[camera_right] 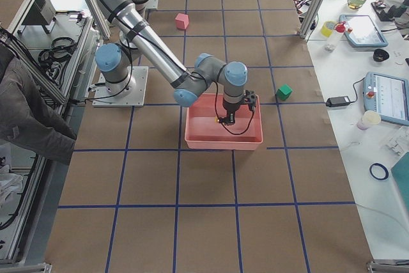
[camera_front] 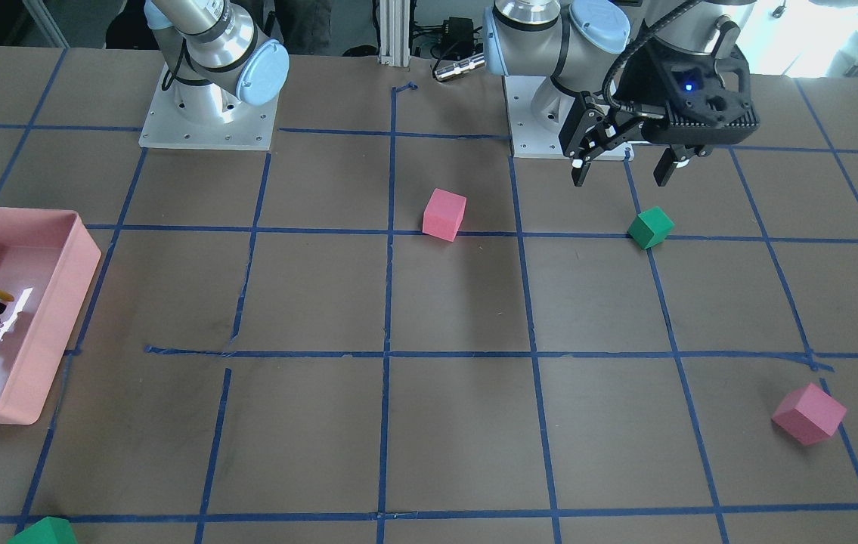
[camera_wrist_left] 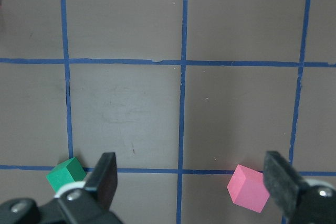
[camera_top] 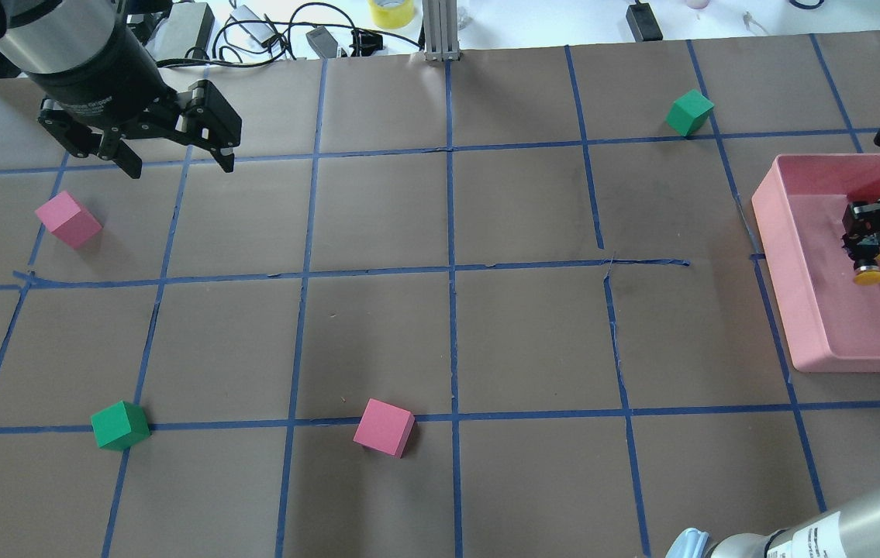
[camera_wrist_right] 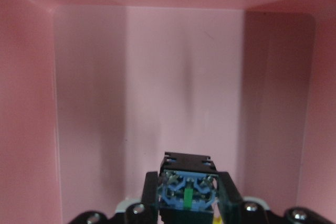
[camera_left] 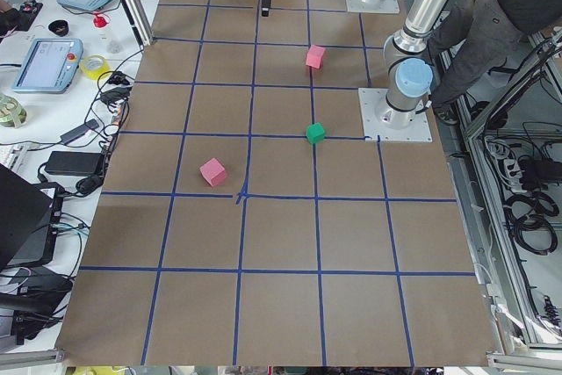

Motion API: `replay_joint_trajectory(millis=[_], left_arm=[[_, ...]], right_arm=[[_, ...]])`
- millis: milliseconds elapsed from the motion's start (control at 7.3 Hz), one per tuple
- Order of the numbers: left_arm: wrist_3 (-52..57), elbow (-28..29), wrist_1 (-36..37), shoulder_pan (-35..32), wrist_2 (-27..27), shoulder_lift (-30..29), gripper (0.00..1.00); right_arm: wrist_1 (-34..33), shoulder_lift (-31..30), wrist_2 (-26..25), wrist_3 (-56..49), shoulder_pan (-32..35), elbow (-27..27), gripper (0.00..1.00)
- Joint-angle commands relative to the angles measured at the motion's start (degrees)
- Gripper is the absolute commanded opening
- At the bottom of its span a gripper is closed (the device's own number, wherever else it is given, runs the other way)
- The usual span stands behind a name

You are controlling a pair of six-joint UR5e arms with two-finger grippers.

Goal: Align button upright
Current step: 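Lift the button out of the tray with the right gripper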

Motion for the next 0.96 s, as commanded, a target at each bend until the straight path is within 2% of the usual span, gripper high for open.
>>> replay_joint_trajectory(millis=[0, 274, 411, 821], left_arm=[[0.0, 0.0, 0.1, 0.0, 0.0, -0.1, 1.00], [0.1, 0.0, 0.2, 0.1, 0.0, -0.1, 1.00], [0.1, 0.0, 0.2, 0.1, -0.1, -0.2, 1.00], [0.2, 0.0, 0.2, 0.2, 0.0, -0.2, 1.00]], right_arm=[[11.4, -3.3, 0.2, -0.6, 1.1, -6.8, 0.00], [19.2, -5.3, 0.2, -0.1, 8.5, -12.3, 0.00], [19.5, -5.8, 0.6, 1.0, 13.4, -12.6, 0.00], [19.4, -5.9, 0.0, 18.8, 29.7, -12.3, 0.00]])
